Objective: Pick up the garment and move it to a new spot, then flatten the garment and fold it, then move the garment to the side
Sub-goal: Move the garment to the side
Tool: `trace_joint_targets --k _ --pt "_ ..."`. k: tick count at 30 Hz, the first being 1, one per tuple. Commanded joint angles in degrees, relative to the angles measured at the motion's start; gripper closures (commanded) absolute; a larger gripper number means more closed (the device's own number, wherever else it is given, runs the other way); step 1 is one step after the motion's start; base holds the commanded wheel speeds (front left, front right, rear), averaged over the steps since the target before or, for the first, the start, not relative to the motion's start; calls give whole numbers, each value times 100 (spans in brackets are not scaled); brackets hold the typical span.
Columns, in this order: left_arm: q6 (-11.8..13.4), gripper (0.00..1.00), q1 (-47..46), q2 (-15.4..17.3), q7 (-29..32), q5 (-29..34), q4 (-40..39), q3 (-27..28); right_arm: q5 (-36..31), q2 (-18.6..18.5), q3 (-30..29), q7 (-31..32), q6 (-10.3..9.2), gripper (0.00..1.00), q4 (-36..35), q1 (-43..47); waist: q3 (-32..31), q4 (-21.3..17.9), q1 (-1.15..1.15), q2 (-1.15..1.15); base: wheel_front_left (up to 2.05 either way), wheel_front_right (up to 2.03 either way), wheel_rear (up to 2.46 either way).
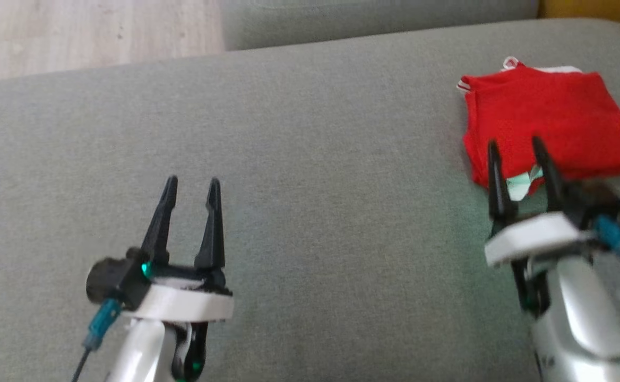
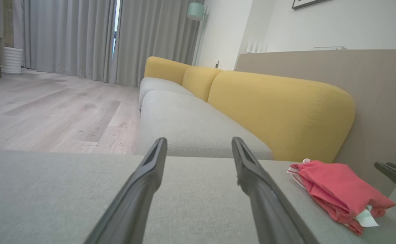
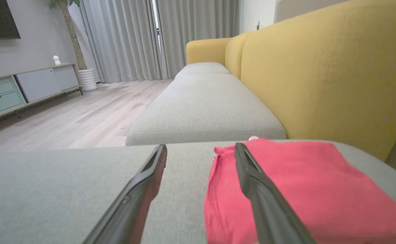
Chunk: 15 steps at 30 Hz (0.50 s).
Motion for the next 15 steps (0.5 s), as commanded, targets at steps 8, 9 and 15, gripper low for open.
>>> trace_joint_targets --k 8,9,15 --pt "265 0 260 39 -28 -96 -138 260 367 78 341 -208 -5 0 -407 641 -226 129 1 0 0 0 0" --pt "279 0 286 39 -28 -101 -146 271 419 78 346 -211 -5 0 -451 686 -238 131 1 0 0 0 0" --pt "257 0 373 39 -28 -145 -167 323 480 79 405 -215 -5 0 -714 798 -268 128 1 0 0 0 0"
